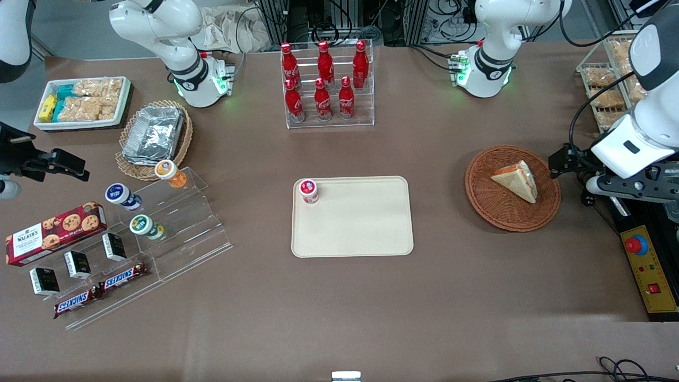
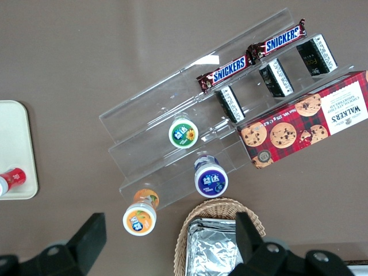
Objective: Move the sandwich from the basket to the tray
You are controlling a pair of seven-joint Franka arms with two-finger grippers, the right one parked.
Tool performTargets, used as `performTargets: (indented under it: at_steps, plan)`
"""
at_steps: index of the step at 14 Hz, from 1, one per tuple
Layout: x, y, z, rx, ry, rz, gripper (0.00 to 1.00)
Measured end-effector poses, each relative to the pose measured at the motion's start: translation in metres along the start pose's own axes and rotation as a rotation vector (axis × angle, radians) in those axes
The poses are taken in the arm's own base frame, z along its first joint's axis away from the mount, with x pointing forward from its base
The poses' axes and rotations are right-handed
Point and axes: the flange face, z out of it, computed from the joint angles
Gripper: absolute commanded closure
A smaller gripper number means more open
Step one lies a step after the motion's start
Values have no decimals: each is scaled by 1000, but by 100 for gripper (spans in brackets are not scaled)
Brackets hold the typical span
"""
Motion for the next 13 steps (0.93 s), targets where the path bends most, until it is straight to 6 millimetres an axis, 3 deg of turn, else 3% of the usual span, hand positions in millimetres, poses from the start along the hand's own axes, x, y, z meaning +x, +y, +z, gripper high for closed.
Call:
performTargets:
  at_steps: [13]
  plan:
    - [-7, 1, 6, -7, -68, 0, 0]
